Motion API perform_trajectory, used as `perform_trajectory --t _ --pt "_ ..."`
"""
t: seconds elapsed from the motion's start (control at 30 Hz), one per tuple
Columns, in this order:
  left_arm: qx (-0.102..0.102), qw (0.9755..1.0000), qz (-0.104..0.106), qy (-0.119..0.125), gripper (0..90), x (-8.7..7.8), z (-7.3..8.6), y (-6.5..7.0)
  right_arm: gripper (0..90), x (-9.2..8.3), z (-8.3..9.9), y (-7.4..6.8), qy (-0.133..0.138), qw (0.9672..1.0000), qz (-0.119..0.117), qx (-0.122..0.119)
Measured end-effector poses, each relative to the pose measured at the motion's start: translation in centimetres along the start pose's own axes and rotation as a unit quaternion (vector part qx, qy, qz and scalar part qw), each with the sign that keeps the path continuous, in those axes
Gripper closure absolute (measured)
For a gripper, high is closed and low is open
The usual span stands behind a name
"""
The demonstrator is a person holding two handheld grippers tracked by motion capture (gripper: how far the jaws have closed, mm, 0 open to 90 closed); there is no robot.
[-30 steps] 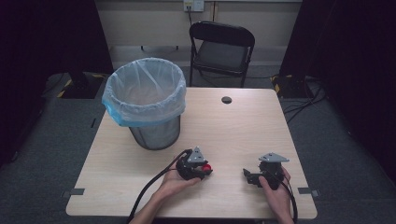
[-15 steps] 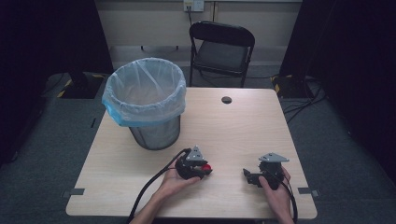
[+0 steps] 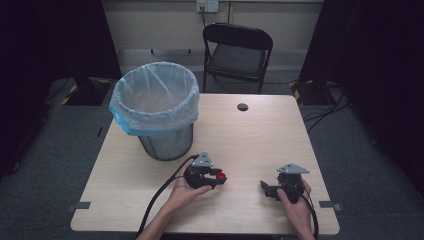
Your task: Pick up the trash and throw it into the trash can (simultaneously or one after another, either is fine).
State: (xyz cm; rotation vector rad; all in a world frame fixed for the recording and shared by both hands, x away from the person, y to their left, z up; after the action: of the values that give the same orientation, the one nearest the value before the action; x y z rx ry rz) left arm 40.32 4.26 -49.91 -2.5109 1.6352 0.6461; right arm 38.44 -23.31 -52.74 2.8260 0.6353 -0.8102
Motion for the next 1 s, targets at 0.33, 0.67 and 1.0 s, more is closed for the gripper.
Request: perform_trajectory --t 0.33,0.67,1.0 --pt "-0.003 0.9995 0.004 0.032 59.7 -1.5 -1.5 0.1 9.0 0.0 0.0 0.0 0.0 1.0 0.0 0.0" --pt "-0.003 0.998 0.017 0.061 59.8 -2.6 -3.6 0.4 9.1 0.0 0.0 0.0 0.0 1.0 0.0 0.0" --pt "0.008 0.9962 0.021 0.084 59.7 -3.8 -5.6 1.0 9.0 0.0 0.0 0.0 0.0 1.0 0.0 0.0"
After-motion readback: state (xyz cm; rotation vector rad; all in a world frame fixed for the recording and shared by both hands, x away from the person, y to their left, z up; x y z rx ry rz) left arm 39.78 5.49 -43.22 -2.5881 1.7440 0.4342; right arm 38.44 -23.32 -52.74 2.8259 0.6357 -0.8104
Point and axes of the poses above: each handheld gripper's, and its own axes: x roughly forward along the jaws, z roughly out of its underside, y roughly to its right, the point moved 4 cm from there along x, roughly forward along the jaws, and after that the axes turned 11 degrees about y, right-handed, at the moved point
